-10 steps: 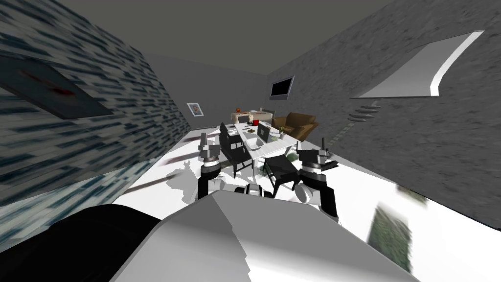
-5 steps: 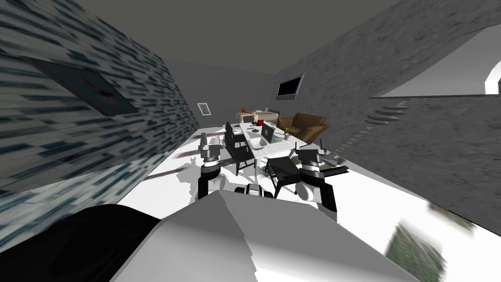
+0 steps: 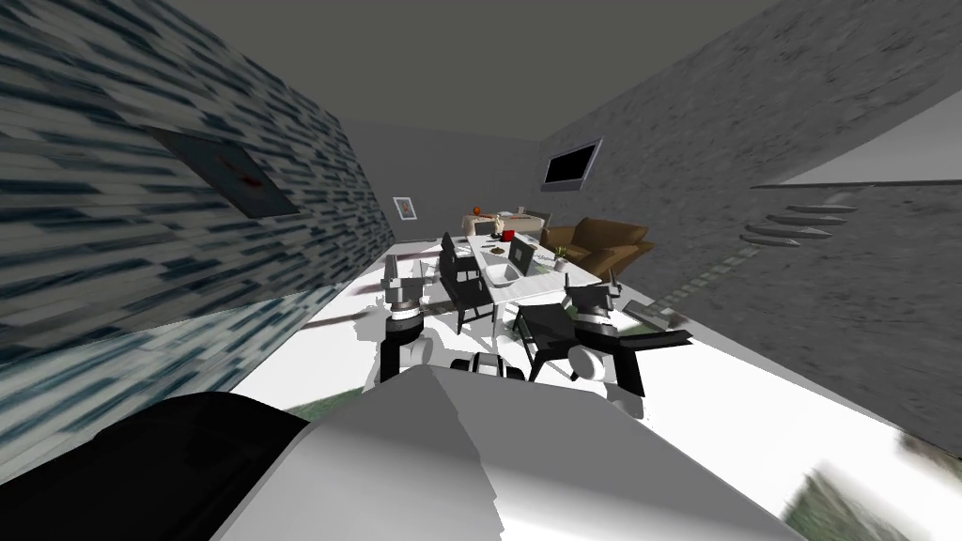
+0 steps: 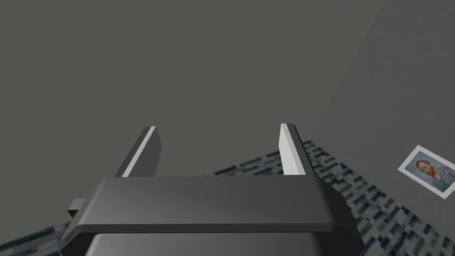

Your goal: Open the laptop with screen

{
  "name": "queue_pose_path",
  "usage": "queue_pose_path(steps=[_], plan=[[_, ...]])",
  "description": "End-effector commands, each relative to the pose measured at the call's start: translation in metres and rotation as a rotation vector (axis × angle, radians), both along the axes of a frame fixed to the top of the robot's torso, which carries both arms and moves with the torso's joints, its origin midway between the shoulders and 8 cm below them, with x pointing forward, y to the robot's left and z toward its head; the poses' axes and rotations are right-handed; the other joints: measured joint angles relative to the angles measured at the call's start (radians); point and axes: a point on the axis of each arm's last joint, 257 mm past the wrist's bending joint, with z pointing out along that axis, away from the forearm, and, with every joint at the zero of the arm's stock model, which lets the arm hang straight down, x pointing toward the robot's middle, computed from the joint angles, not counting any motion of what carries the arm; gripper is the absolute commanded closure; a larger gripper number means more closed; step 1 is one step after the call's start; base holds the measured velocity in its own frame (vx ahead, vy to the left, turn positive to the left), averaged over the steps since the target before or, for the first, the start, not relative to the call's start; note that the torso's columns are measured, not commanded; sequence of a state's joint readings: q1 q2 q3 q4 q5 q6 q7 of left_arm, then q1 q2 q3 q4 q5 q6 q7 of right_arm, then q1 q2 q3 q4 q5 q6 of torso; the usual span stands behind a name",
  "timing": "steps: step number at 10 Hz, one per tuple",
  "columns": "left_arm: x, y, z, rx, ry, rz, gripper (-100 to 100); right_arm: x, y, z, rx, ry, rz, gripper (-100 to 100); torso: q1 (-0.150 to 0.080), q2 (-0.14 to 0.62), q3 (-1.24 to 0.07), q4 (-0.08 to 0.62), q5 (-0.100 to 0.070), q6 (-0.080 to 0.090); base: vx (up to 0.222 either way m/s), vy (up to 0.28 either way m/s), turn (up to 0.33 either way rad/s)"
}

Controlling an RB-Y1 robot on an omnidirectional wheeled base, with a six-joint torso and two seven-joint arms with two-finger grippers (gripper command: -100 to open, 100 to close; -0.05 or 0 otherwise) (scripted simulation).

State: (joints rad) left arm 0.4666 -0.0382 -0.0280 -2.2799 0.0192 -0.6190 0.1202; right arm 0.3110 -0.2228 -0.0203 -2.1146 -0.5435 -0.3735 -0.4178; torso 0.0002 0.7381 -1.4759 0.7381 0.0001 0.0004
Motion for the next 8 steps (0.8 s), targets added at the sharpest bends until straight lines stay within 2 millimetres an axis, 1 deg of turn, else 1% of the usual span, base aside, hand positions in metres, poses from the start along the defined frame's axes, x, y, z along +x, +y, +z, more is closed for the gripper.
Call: queue_pose_path(steps=[1, 2, 3, 4, 5, 6, 7, 8], plan=[[0.0, 0.0, 0.0, 0.0, 0.0, 0.0, 0, 0.011, -0.008, -0.01, 0.08, 0.024, 0.037, -100, -0.001, 0.0, 0.0, 0.0, 0.0, -0.001, -0.014, -0.02, 0.113], [0.0, 0.0, 0.0, 0.0, 0.0, 0.0, 0, 0.021, -0.014, -0.018, 0.136, 0.045, 0.063, -100, 0.0, 0.0, 0.0, 0.0, 0.0, 0.0, -0.017, -0.022, 0.213], [0.0, 0.0, 0.0, 0.0, 0.0, 0.0, 0, 0.021, -0.015, -0.019, 0.149, 0.044, 0.067, -100, 0.0, 0.0, 0.0, 0.0, 0.0, -0.001, -0.014, -0.019, 0.115], [0.0, 0.0, 0.0, 0.0, 0.0, 0.0, 0, 0.03, -0.022, -0.027, 0.205, 0.065, 0.092, -100, 0.0, 0.0, 0.0, 0.0, 0.0, 0.0, -0.013, -0.016, 0.209], [0.0, 0.0, 0.0, 0.0, 0.0, 0.0, 0, 0.03, -0.023, -0.027, 0.22, 0.064, 0.096, -100, 0.0, 0.0, 0.0, 0.0, 0.0, -0.001, -0.009, -0.015, 0.098], [0.0, 0.0, 0.0, 0.0, 0.0, 0.0, 0, 0.04, -0.03, -0.035, 0.277, 0.084, 0.119, -100, 0.0, 0.0, 0.0, 0.0, 0.0, 0.0, -0.01, -0.017, 0.158], [0.0, 0.0, 0.0, 0.0, 0.0, 0.0, 0, 0.04, -0.031, -0.036, 0.293, 0.083, 0.123, -100, 0.0, 0.0, 0.0, 0.0, 0.0, -0.001, -0.006, -0.017, 0.109], [0.0, 0.0, 0.0, 0.0, 0.0, 0.0, 0, 0.05, -0.038, -0.044, 0.352, 0.102, 0.145, -100, 0.0, 0.0, 0.0, 0.0, 0.0, 0.0, -0.003, -0.019, 0.181]])
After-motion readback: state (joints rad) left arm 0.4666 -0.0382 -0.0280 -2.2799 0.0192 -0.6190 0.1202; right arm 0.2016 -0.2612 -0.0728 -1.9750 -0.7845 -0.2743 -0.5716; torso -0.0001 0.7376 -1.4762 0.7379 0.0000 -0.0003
